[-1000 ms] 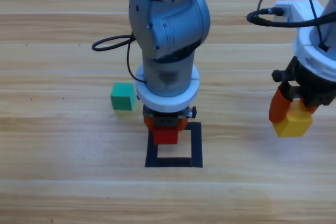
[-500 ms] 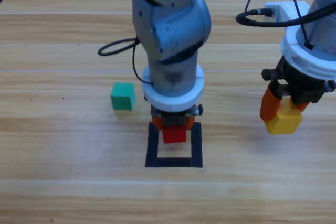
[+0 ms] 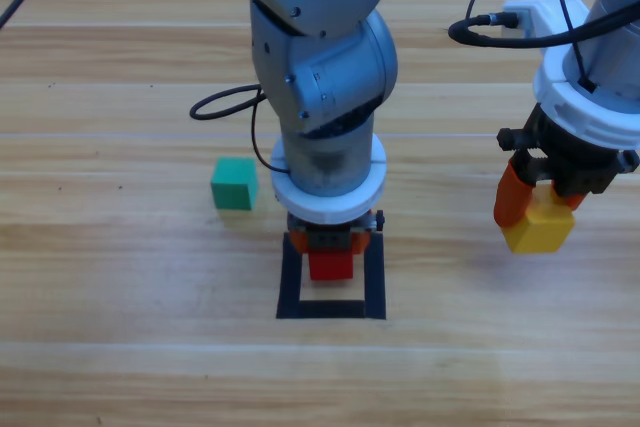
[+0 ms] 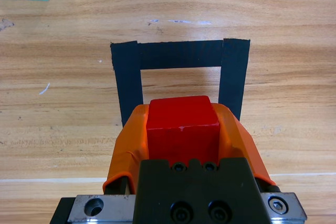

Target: Stack the blocks in the rectangular block: red at the bottom, yellow in the middle, green on top

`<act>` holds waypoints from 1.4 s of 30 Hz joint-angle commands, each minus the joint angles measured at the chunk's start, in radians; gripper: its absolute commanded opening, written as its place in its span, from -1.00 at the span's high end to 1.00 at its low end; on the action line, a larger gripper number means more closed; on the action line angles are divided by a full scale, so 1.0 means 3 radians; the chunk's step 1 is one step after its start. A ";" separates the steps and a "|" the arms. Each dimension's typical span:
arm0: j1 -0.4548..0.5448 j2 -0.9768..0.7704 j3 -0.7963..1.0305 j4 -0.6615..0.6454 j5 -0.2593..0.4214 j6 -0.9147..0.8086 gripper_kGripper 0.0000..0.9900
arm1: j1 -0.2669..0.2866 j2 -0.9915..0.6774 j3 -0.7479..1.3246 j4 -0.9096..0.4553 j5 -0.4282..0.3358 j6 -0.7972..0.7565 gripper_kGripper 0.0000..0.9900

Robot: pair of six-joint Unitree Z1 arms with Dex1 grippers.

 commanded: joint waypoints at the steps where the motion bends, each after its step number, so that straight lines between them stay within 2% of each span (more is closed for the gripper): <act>1: 0.0051 0.0120 0.0109 -0.0095 -0.0021 0.0067 0.76 | -0.0037 0.0237 0.0011 0.0027 -0.0039 0.0026 1.00; 39: 0.0025 0.0263 0.0139 -0.0203 0.0009 0.0189 0.75 | -0.0083 0.0344 0.0001 0.0027 -0.0044 0.0011 1.00; 42: 0.0025 0.0269 0.0139 -0.0203 0.0009 0.0184 0.69 | -0.0094 0.0339 0.0001 0.0027 -0.0044 0.0006 1.00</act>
